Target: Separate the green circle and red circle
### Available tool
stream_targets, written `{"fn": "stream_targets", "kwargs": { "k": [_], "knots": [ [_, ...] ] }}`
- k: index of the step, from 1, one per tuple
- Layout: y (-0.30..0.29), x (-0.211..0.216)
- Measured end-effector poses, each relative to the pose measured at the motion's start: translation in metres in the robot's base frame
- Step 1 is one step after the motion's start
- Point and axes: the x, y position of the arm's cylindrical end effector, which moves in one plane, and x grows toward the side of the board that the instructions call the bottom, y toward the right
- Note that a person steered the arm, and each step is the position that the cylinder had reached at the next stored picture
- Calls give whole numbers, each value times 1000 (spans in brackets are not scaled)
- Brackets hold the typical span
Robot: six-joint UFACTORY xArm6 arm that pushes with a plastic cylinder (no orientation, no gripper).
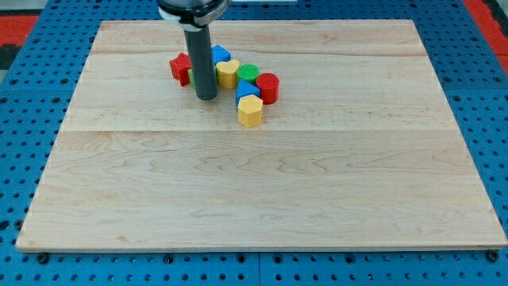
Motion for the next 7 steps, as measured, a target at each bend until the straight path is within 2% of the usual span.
{"fn": "stream_targets", "kwargs": {
  "k": [2, 3, 5, 7],
  "knots": [
    [-48, -15],
    [-38, 0],
    [64, 1],
    [89, -8]
  ]
}}
